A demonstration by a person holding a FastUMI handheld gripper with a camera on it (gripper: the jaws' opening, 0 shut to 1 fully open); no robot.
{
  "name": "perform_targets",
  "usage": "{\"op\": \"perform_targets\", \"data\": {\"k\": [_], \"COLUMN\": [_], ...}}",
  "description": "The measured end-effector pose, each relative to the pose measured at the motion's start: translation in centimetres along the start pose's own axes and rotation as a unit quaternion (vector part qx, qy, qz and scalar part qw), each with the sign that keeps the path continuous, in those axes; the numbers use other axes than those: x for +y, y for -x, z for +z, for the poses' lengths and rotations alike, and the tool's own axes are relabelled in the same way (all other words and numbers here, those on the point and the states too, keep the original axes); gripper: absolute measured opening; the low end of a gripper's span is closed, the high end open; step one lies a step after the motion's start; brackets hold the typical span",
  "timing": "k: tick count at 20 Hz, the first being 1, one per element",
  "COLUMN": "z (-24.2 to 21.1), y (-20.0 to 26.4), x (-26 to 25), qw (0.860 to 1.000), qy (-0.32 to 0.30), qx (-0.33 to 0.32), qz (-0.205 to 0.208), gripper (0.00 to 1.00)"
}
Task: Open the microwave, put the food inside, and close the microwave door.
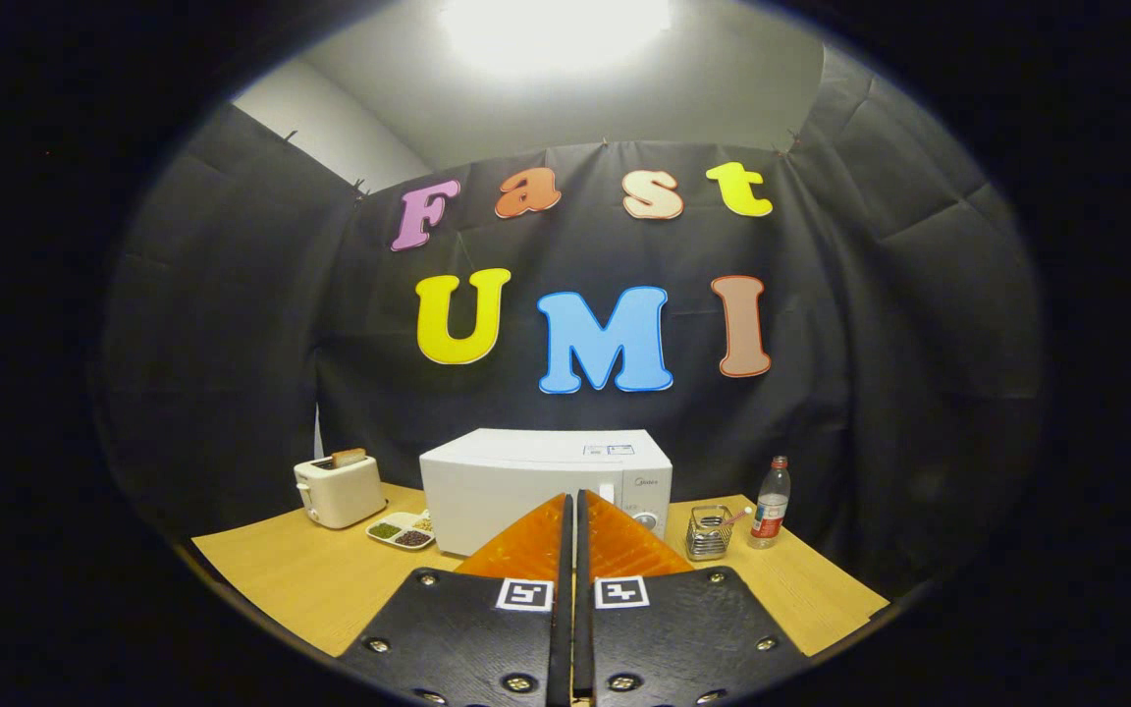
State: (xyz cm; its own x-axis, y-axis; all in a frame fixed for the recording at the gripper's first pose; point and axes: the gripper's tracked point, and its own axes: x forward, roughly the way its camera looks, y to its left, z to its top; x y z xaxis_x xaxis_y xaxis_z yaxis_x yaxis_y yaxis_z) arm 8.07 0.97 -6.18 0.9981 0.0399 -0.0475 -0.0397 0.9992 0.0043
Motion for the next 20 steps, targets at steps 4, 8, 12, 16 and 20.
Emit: {"op": "perform_targets", "data": {"k": [4,8,12,16,20], "z": [1.4,2.5,1.3,0.3,-1.0], "y": [4.2,7.0,7.0,7.0,6.4], "x": [0.2,-0.6,-1.0,-1.3,-2.2], "qw": [0.999,0.996,0.997,0.996,0.997], "qy": [0.026,0.057,0.039,0.068,0.064], "qx": [-0.025,-0.059,-0.039,-0.038,-0.022], "qz": [-0.005,-0.032,-0.05,-0.05,-0.047], "gripper": [0.01,0.01,0.01,0.01,0.01]}}
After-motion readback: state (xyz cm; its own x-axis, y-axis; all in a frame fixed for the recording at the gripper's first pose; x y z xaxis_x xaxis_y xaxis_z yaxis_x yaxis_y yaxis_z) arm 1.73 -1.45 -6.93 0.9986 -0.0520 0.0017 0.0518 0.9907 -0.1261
